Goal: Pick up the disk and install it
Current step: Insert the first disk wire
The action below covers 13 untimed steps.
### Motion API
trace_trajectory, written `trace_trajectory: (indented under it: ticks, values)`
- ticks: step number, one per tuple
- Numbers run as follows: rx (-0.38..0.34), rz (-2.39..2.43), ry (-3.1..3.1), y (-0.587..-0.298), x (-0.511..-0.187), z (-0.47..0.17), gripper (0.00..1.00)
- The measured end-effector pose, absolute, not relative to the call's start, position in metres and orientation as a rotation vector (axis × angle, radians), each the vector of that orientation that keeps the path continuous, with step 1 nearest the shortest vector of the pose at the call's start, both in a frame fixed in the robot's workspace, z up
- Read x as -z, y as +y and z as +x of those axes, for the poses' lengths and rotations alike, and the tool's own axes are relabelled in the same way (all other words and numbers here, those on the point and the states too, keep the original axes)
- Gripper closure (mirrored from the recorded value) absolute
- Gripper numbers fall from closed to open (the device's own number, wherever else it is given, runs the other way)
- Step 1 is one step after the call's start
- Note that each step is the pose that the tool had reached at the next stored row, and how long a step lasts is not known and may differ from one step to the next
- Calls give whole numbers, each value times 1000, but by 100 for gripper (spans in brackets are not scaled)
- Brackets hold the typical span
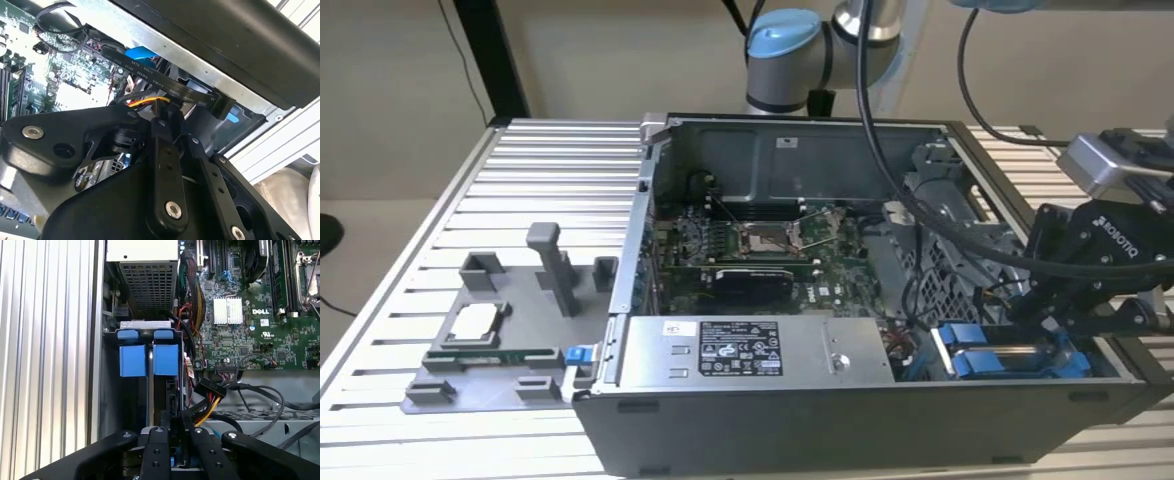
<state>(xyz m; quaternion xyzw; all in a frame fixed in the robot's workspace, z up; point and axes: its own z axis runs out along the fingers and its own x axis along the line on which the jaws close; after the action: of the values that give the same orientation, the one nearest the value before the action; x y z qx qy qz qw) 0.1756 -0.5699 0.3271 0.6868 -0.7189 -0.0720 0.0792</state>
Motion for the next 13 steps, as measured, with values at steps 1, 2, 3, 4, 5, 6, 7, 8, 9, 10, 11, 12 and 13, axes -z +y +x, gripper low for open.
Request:
trace_trajectory:
  ticks: [1,2,3,4,5,6,7,8,9,10,11,12,13]
  values:
    - [215,2055,-2151,-570,-328,176,100]
    - [216,2055,-2150,-570,-329,176,0]
    - [219,2053,-2149,-570,-332,176,0]
    - [220,2052,-2148,-570,-336,176,0]
    - [221,2051,-2147,-570,-341,176,0]
    - [222,2051,-2146,-570,-345,176,0]
    - [223,2050,-2146,-570,-350,176,0]
    - [224,2049,-2145,-570,-354,176,0]
    - [226,2049,-2144,-570,-358,176,0]
    - [227,2048,-2144,-570,-360,176,0]
    - [227,2048,-2143,-570,-360,176,0]
    - [227,2048,-2144,-570,-360,176,0]
    - [227,2048,-2144,-570,-360,176,0]
